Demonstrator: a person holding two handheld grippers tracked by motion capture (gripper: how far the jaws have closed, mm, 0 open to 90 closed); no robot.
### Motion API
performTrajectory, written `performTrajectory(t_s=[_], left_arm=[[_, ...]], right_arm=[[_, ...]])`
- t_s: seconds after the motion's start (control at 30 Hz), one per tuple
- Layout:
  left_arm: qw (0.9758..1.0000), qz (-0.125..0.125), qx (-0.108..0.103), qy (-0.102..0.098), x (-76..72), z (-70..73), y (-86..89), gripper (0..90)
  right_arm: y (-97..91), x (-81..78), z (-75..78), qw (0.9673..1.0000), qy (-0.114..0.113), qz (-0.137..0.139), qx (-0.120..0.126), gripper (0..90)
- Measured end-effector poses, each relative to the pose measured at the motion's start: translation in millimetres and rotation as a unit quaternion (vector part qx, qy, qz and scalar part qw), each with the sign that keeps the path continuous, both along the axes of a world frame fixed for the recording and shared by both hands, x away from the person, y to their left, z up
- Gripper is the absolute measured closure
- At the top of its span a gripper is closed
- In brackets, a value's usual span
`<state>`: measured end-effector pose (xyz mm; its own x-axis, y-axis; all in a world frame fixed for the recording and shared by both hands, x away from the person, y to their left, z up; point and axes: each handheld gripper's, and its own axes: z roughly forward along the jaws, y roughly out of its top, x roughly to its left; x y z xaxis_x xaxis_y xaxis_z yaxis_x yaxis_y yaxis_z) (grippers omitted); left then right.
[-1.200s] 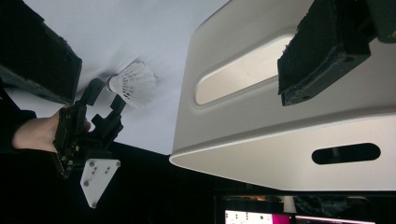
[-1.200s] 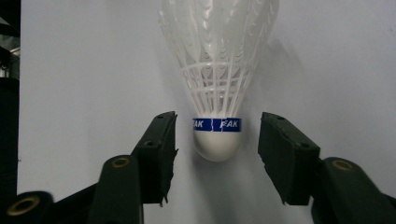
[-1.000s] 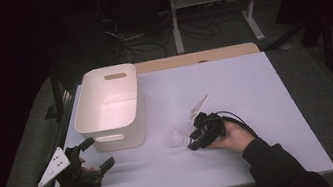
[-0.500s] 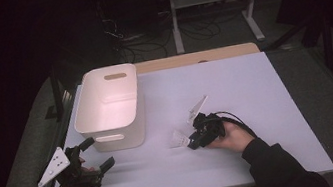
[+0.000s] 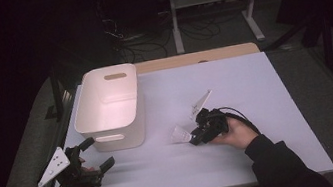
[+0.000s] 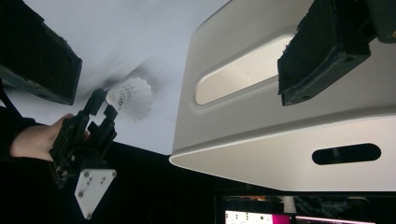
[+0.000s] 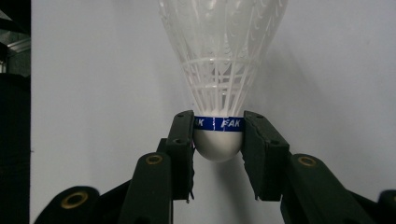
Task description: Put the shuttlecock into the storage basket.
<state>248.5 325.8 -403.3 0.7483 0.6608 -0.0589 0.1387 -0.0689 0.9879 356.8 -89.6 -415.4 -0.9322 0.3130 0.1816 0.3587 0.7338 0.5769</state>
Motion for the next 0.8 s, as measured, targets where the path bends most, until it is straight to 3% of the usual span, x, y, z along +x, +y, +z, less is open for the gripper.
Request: performTrajectory(t_s=[0.3,0.8], left_arm=[[1.0,0.0,0.0,0.0,0.0,0.0,-0.2,0.0],[1.0,0.0,0.0,0.001,0.3,-0.1,0.0,0.0]], right_arm=[[-11.8,5.0,31.1,0.9996,-0.026,-0.011,0.003,63.9],[-10.9,11.6,58.8,0.999,-0.043,-0.01,0.001,64.0]])
